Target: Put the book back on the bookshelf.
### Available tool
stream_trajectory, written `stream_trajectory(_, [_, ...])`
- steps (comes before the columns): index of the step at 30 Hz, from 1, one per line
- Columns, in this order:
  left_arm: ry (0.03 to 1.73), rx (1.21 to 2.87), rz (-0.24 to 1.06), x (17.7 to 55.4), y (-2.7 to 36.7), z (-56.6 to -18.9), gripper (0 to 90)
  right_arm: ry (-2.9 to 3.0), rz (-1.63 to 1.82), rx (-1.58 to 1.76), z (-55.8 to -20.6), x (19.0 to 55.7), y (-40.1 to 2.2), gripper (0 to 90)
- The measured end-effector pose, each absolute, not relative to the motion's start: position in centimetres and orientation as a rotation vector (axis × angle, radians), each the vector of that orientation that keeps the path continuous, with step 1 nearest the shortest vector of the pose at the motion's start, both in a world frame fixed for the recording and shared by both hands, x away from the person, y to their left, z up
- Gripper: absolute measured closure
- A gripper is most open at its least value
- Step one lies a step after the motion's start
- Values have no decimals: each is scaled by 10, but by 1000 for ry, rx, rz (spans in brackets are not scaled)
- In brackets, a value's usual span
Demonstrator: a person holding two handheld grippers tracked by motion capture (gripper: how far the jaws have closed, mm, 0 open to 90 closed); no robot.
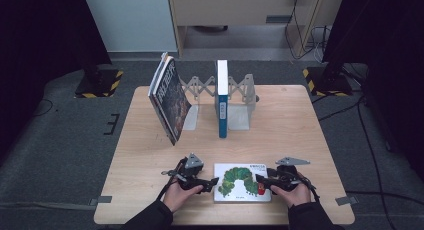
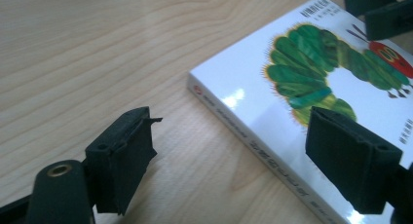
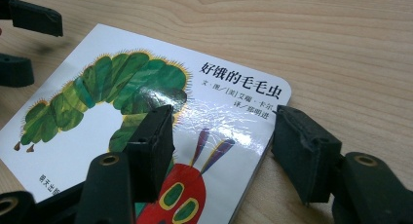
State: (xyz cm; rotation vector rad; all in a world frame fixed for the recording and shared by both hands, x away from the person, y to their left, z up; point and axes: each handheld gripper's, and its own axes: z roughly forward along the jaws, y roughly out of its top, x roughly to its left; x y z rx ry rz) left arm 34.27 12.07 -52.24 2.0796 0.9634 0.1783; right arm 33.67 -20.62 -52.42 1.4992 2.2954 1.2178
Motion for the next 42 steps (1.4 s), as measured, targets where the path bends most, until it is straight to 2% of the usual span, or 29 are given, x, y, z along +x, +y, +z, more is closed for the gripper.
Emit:
stream_trajectory(9, [936,2110,146,340,109,-530,157,2299,1214,1499,-527,337,-207,387])
stream_trajectory(14, [911,2115,147,340,108,-532,116,2298,1222,1508,-527,337,-207,378])
stream_trajectory(19, [873,2127,156,338,103,-535,27,2294,1238,1518,-526,337,-207,377])
stream_trajectory(24, [841,2137,146,338,103,-536,2,2293,1243,1512,-525,338,-207,378])
stream_trajectory(42, [841,2106,120,338,97,-536,33,2243,1338,1480,-516,342,-206,387])
